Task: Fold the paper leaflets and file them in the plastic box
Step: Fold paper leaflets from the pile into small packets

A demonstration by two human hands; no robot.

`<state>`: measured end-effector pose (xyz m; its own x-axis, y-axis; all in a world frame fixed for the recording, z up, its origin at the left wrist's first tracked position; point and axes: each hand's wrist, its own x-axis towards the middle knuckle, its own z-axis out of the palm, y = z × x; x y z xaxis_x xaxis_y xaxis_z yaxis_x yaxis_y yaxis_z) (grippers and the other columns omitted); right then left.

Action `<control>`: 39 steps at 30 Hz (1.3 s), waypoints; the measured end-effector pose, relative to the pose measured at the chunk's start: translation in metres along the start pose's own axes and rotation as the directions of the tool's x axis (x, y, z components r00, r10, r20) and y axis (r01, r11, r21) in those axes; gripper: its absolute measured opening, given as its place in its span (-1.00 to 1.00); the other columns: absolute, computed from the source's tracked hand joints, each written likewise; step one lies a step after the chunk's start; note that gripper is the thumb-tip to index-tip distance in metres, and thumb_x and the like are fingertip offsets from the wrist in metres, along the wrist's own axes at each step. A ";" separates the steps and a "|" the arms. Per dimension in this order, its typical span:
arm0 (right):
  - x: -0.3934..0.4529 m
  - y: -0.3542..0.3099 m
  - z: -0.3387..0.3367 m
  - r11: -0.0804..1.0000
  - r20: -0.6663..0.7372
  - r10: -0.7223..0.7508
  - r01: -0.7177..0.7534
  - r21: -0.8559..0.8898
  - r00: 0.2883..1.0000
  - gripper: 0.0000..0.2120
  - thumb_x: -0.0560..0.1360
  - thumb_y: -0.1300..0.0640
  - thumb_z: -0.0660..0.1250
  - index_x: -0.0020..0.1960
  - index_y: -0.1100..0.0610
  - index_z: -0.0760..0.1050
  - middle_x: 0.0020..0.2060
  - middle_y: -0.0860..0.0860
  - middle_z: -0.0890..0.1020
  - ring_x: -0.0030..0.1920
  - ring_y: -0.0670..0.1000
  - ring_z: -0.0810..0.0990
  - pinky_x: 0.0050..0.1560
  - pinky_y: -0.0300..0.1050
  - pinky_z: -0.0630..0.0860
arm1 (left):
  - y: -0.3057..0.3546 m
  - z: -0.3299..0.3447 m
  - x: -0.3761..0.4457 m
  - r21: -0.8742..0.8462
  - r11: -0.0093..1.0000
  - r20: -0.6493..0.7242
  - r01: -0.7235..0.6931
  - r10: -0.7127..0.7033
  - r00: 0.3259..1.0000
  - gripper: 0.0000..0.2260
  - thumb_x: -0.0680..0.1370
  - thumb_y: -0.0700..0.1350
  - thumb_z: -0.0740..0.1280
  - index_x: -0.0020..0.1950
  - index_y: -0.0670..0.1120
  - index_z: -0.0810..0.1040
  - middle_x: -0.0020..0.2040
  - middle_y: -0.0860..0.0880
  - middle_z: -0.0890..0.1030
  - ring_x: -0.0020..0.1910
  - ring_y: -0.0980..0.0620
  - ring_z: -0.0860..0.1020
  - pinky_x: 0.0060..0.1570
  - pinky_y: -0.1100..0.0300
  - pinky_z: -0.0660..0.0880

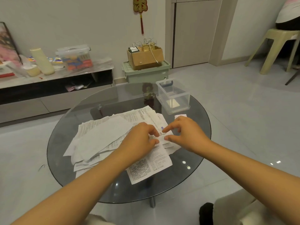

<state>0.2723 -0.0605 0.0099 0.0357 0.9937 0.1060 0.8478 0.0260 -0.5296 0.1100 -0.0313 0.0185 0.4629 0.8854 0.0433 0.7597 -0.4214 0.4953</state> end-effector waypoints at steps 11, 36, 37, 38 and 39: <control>-0.008 -0.001 0.026 0.981 0.368 -0.183 0.191 0.014 0.912 -0.58 0.35 -0.10 0.47 0.19 -0.11 0.54 0.19 -0.17 0.45 0.19 -0.16 0.25 0.22 -0.28 0.24 | -0.043 -0.002 -0.020 0.166 0.978 0.289 -0.125 0.073 0.955 -0.65 0.51 0.04 0.36 0.28 0.07 0.47 0.26 0.11 0.41 0.25 0.12 0.36 0.28 0.19 0.33; -0.010 0.001 0.034 0.966 0.441 -0.248 0.253 0.050 0.863 -0.59 0.23 -0.20 0.52 0.01 -0.29 0.44 0.16 -0.19 0.32 0.23 -0.12 0.15 0.33 -0.21 0.11 | -0.067 -0.015 -0.045 0.036 0.969 0.479 -0.246 0.200 0.855 -0.36 0.42 0.14 0.44 0.42 0.23 0.21 0.51 0.28 -0.04 0.48 0.24 -0.02 0.42 0.30 0.02; -0.011 0.000 0.035 0.965 0.430 -0.254 0.255 0.056 0.866 -0.62 0.24 -0.19 0.52 -0.02 -0.29 0.45 0.15 -0.20 0.32 0.23 -0.11 0.16 0.34 -0.20 0.11 | -0.068 -0.015 -0.046 0.034 0.969 0.476 -0.246 0.201 0.856 -0.38 0.43 0.12 0.43 0.41 0.23 0.23 0.51 0.28 -0.04 0.48 0.25 -0.02 0.41 0.32 0.02; -0.013 0.000 0.035 0.966 0.423 -0.256 0.251 0.069 0.869 -0.66 0.25 -0.17 0.51 -0.05 -0.28 0.47 0.13 -0.21 0.33 0.23 -0.12 0.16 0.35 -0.19 0.12 | -0.068 -0.015 -0.047 0.029 0.969 0.474 -0.246 0.203 0.857 -0.41 0.44 0.11 0.43 0.40 0.22 0.26 0.51 0.28 -0.04 0.47 0.25 -0.02 0.40 0.33 0.02; -0.014 -0.001 0.036 0.966 0.416 -0.257 0.246 0.081 0.872 -0.71 0.26 -0.16 0.51 -0.08 -0.26 0.49 0.11 -0.22 0.35 0.22 -0.13 0.17 0.36 -0.19 0.14 | -0.069 -0.014 -0.048 0.025 0.968 0.466 -0.248 0.208 0.860 -0.45 0.44 0.09 0.42 0.37 0.22 0.29 0.51 0.27 -0.03 0.47 0.25 0.00 0.39 0.35 0.04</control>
<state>0.2521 -0.0703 -0.0216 -0.4065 0.9056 -0.1213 0.7847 0.2780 -0.5541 0.0292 -0.0418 -0.0051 0.7692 0.5819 -0.2639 0.6321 -0.6326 0.4476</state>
